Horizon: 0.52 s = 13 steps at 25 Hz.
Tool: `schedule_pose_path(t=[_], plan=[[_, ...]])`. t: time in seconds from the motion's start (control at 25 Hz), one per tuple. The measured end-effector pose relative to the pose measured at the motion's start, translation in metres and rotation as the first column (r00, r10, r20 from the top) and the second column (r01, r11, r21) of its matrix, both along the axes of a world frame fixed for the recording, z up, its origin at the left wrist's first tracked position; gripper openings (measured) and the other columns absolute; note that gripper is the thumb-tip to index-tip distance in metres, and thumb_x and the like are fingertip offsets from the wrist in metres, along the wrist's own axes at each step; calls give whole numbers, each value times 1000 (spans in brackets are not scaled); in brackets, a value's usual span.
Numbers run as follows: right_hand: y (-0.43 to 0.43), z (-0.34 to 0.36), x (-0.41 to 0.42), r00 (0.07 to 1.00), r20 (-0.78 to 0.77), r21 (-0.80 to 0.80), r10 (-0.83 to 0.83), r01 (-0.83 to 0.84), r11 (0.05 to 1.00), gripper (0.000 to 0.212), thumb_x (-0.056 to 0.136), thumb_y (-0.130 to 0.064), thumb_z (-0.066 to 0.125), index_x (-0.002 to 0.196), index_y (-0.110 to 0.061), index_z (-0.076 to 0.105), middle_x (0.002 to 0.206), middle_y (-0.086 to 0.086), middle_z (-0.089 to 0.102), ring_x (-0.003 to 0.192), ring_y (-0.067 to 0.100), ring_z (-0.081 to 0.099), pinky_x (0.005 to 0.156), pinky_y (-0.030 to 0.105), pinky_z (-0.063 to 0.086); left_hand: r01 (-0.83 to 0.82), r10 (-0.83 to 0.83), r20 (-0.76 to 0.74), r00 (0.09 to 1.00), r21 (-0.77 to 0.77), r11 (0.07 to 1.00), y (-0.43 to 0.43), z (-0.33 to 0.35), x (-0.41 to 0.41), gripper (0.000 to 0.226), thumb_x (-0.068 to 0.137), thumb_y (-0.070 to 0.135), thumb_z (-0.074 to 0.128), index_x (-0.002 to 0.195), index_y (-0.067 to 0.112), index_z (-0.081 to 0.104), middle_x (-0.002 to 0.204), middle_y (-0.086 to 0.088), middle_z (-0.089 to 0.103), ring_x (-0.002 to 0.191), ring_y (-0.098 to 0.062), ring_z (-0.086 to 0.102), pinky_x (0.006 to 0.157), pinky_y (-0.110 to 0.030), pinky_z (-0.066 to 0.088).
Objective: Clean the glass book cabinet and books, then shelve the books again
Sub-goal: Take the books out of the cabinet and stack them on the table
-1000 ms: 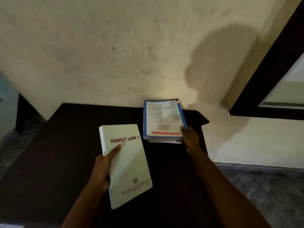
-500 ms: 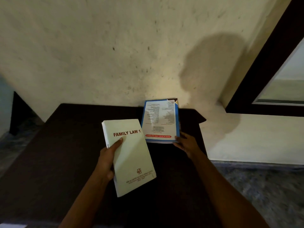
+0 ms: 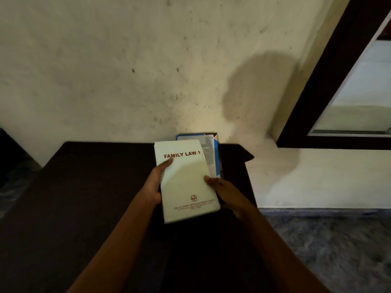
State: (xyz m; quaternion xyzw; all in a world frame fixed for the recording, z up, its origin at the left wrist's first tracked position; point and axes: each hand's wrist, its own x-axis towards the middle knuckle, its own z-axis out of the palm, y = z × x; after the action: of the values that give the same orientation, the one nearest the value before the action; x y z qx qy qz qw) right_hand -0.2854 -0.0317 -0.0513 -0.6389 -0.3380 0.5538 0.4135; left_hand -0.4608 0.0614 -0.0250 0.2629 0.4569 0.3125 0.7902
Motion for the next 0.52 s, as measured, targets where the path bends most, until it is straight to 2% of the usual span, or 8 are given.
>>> schedule_pose_path(t=[0.08,0.16,0.24,0.32,0.36,0.44,0.52], plan=[[6,0,7,998,51,87,-37,33,996,34,93,-34,50,123,-18,53,112,6,65,97,18,65,78,32,55,-3,3,-2,1000,24,1000,15,-2,10,30,86,35,61,107,15,64,98,-15,68,84,-30,63,80,-44,51],[23,-2,13,981,95,158,-167,150,976,34,95,-30,49,125,-15,53,113,9,64,95,20,65,72,28,55,-42,48,-69,996,86,995,34,-9,19,34,87,40,59,107,13,66,101,-15,69,89,-30,65,85,-44,51],[51,-4,18,962,130,193,-240,213,958,34,96,-27,48,126,-11,53,113,10,63,95,21,64,71,27,54,-51,100,-260,960,187,981,51,-23,23,37,91,39,54,112,10,65,108,-15,68,97,-30,63,91,-43,49],[84,-10,23,941,163,143,-297,275,951,34,97,-26,47,124,-7,55,112,14,63,95,25,61,76,35,52,3,108,-451,886,237,971,62,-43,21,39,93,35,52,117,4,59,119,-17,62,106,-31,59,91,-41,48],[99,-15,28,936,181,100,-302,288,952,35,97,-26,47,124,-5,55,113,17,62,96,28,61,77,38,51,28,86,-496,864,218,976,62,-50,21,35,95,32,50,113,3,59,117,-19,61,103,-31,59,86,-39,48],[114,-29,37,948,212,-9,-236,243,970,34,96,-25,48,122,-3,55,117,20,61,99,32,61,77,39,52,43,31,-491,871,139,989,59,-63,23,27,96,29,48,100,6,61,105,-19,63,86,-28,61,76,-38,49],[111,-45,44,934,333,-85,-128,164,983,34,96,-27,48,120,-5,56,120,18,60,105,32,60,86,39,51,60,-4,-463,886,107,992,51,-69,26,25,96,30,48,98,9,61,101,-18,65,78,-24,62,67,-36,50]])
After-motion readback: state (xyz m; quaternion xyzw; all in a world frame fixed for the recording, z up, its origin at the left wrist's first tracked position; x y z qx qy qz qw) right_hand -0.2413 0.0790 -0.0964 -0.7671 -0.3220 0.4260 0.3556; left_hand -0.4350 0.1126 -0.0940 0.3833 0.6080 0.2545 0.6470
